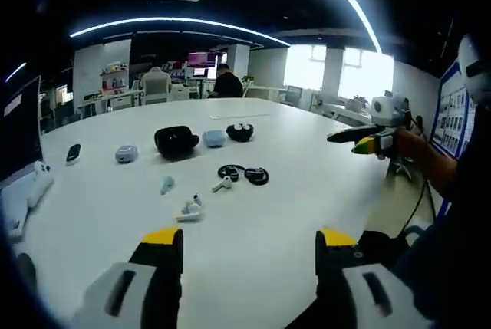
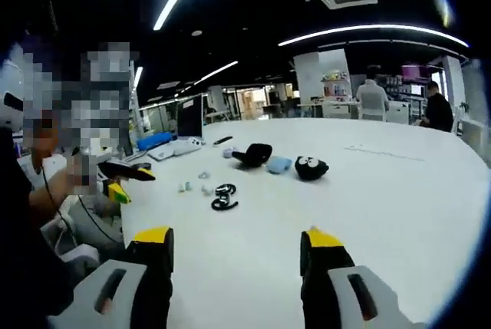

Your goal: Pick up the earbuds from the table and place the earbuds into the earbud case

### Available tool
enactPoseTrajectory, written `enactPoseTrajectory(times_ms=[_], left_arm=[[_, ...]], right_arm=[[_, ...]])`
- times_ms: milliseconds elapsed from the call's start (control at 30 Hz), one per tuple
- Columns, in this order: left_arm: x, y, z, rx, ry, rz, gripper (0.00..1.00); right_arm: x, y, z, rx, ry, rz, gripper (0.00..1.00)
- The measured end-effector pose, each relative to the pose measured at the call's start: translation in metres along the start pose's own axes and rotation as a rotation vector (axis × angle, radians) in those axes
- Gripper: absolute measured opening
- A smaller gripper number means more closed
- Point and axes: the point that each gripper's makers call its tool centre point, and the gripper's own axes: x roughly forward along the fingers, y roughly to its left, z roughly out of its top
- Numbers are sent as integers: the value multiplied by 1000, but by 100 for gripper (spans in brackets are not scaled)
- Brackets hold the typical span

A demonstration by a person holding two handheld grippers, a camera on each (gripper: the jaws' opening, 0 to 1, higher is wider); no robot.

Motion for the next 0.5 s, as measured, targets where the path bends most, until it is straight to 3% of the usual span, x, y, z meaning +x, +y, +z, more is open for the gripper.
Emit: enactPoseTrajectory(times_ms=[33,100,167,333,500], left_arm=[[0,0,-1,0,3,0,72],[-7,4,-17,26,92,28,71],[-9,5,-19,55,107,38,72],[-20,6,-12,29,63,27,73],[-30,15,-10,4,28,41,73]], right_arm=[[-1,-1,-1,-2,3,-4,67],[-10,-3,-9,-25,21,-23,70],[-17,-3,-20,-35,63,-27,72],[-34,-10,-32,-52,128,-52,72],[-40,-9,-28,-51,140,-56,72]])
